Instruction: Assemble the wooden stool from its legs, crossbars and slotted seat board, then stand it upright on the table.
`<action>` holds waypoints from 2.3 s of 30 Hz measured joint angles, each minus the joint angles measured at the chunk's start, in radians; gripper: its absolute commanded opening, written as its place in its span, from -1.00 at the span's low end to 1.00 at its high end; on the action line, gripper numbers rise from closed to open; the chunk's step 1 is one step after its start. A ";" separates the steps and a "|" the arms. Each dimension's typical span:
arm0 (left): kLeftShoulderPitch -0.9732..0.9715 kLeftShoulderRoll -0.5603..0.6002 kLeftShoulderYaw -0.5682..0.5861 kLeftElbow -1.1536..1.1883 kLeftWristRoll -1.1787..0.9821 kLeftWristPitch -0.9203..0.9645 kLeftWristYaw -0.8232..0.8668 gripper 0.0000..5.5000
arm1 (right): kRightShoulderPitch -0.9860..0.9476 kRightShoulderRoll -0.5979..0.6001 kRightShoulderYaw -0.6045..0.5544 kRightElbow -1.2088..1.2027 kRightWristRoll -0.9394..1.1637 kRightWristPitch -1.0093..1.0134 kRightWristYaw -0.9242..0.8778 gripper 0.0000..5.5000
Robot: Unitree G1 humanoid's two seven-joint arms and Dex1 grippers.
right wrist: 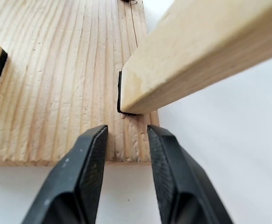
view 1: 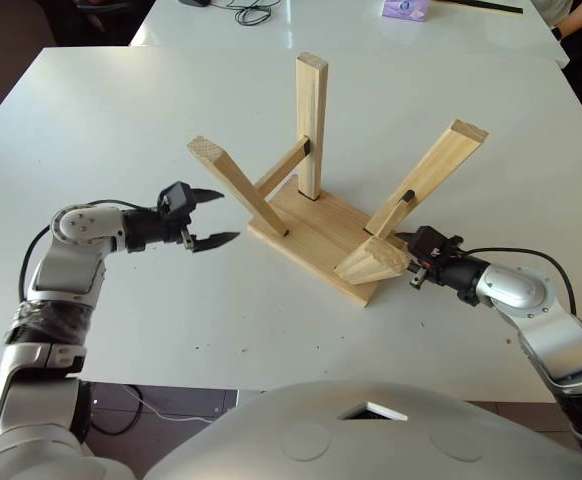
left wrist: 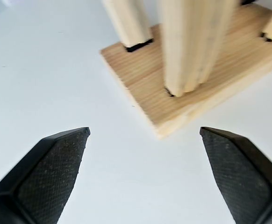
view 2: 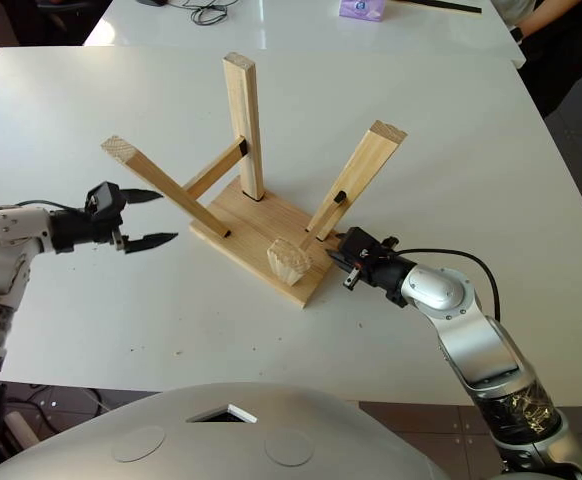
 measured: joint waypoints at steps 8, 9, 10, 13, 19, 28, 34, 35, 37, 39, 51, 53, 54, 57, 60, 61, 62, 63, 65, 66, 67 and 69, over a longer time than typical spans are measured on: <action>-0.098 -0.115 -0.043 0.236 0.202 -0.243 0.238 0.59 | 0.034 -0.063 -0.073 -0.038 0.016 0.014 0.058 -0.43; -0.097 -0.115 -0.046 0.248 0.213 -0.263 0.246 0.59 | 0.044 -0.072 -0.093 -0.044 0.025 0.020 0.066 -0.43; -0.087 -0.114 -0.050 0.263 0.221 -0.289 0.252 0.59 | 0.055 -0.080 -0.139 -0.064 0.056 0.034 0.085 -0.43; -0.041 -0.113 -0.057 0.260 0.224 -0.343 0.247 0.59 | 0.086 -0.109 -0.256 -0.123 0.123 0.062 0.133 -0.43; 0.073 -0.090 -0.059 0.136 0.176 -0.370 0.195 0.59 | 0.217 -0.152 -0.266 -0.171 0.160 0.081 0.210 -0.43; 0.195 -0.038 -0.079 -0.051 0.111 -0.313 0.101 0.59 | 0.222 -0.100 -0.104 -0.080 0.104 0.021 0.185 -0.43; 0.302 0.042 -0.090 -0.194 0.061 -0.271 0.009 0.59 | 0.178 -0.067 -0.112 0.003 0.069 -0.056 0.146 -0.43; 0.317 0.050 -0.092 -0.211 0.058 -0.266 0.001 0.59 | 0.177 -0.066 -0.111 0.009 0.065 -0.069 0.146 -0.43; 0.336 0.056 -0.094 -0.235 0.049 -0.255 -0.015 0.59 | 0.173 -0.064 -0.109 0.024 0.054 -0.092 0.147 -0.43; 0.336 0.057 -0.088 -0.240 0.037 -0.229 -0.015 0.59 | 0.173 -0.064 -0.107 0.027 0.051 -0.100 0.147 -0.43; 0.405 0.063 -0.014 -0.334 -0.099 0.020 -0.068 0.02 | 0.232 -0.059 -0.111 0.005 0.052 -0.149 0.150 -0.42; 0.405 0.063 -0.019 -0.336 -0.097 0.019 -0.078 -0.10 | 0.230 -0.058 -0.112 0.010 0.051 -0.154 0.149 -0.42; 0.405 0.063 -0.022 -0.337 -0.093 0.019 -0.081 -0.10 | 0.228 -0.056 -0.112 0.012 0.051 -0.154 0.149 -0.42; 0.402 0.060 -0.046 -0.325 -0.054 -0.008 -0.087 -0.10 | 0.210 -0.044 -0.112 0.027 0.050 -0.154 0.147 -0.42; 0.389 0.048 -0.059 -0.305 -0.028 -0.030 -0.077 -0.10 | 0.194 -0.035 -0.112 0.037 0.045 -0.155 0.140 -0.42; 0.386 0.047 -0.060 -0.302 -0.027 -0.031 -0.075 -0.10 | 0.192 -0.034 -0.112 0.037 0.045 -0.156 0.140 -0.42; 0.381 0.045 -0.061 -0.296 -0.025 -0.036 -0.073 -0.10 | 0.186 -0.033 -0.112 0.041 0.044 -0.156 0.139 -0.42; 0.376 0.042 -0.063 -0.290 -0.024 -0.043 -0.072 -0.10 | 0.176 -0.031 -0.112 0.046 0.043 -0.156 0.139 -0.42; 0.372 0.036 -0.072 -0.290 -0.022 -0.046 -0.070 -0.10 | 0.164 -0.030 -0.106 0.047 0.036 -0.156 0.139 -0.42; 0.371 0.031 -0.073 -0.293 -0.021 -0.044 -0.069 -0.17 | 0.163 -0.030 -0.102 0.046 0.032 -0.155 0.139 -0.42; 0.374 0.032 -0.074 -0.305 -0.021 -0.031 -0.067 -0.18 | 0.163 -0.030 -0.099 0.042 0.027 -0.153 0.137 -0.42; 0.390 0.040 -0.075 -0.333 -0.022 -0.011 -0.067 -0.28 | 0.166 -0.030 -0.093 0.029 0.012 -0.145 0.130 -0.42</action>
